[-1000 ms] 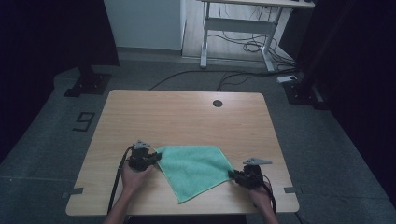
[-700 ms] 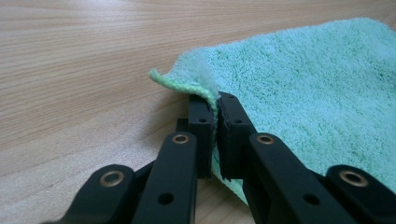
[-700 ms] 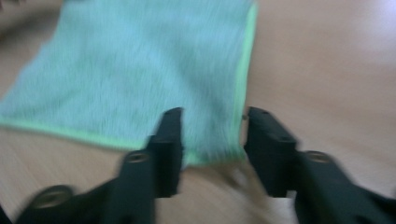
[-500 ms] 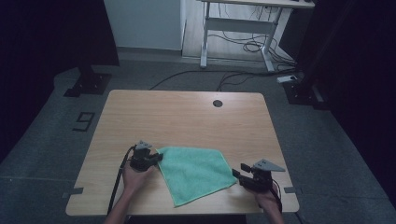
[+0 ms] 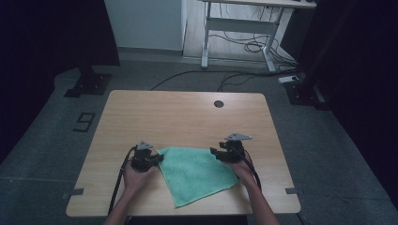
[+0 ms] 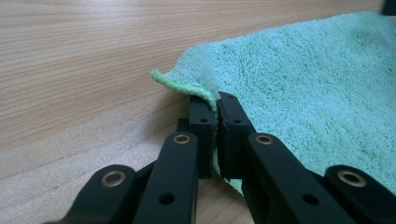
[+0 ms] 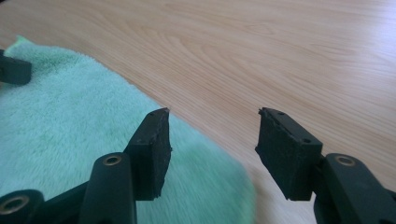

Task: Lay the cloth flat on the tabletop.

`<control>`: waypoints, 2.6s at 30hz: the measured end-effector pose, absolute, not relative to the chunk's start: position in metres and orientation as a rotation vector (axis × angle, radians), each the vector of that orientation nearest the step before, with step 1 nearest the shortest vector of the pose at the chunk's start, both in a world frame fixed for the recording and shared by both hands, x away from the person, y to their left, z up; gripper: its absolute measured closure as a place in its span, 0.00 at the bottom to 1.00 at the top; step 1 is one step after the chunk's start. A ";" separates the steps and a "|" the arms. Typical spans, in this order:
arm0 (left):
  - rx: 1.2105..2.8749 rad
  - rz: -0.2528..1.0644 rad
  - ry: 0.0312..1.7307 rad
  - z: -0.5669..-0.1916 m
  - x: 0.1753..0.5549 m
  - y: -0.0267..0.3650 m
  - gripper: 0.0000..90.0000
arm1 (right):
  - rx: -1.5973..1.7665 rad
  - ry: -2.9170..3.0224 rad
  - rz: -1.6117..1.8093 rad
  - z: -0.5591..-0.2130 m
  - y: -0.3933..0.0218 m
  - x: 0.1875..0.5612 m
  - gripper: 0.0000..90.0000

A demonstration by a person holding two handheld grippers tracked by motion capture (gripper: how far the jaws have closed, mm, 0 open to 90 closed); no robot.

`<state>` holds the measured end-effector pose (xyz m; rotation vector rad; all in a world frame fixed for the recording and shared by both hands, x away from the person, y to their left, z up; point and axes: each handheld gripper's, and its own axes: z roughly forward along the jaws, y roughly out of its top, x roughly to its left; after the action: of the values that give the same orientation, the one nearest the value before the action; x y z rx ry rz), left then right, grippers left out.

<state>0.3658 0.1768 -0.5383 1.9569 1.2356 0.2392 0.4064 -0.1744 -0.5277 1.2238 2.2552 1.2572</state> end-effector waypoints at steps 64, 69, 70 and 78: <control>2.007 0.257 1.152 -0.527 0.364 0.155 0.94 | 1.123 2.348 1.266 -0.529 -0.165 0.357 0.63; 2.010 0.258 1.151 -0.526 0.364 0.157 0.94 | 1.102 2.406 1.223 -0.535 -0.153 0.350 0.63; 2.008 0.259 1.152 -0.526 0.364 0.157 0.94 | 1.099 2.409 1.193 -0.536 -0.152 0.348 0.63; 2.010 0.264 1.151 -0.524 0.363 0.160 0.96 | 1.127 2.401 1.142 -0.536 -0.158 0.341 0.93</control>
<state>0.3631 0.1598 -0.5244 2.0098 1.1505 0.2643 0.3409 -0.1578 -0.5360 1.1272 2.4007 1.1424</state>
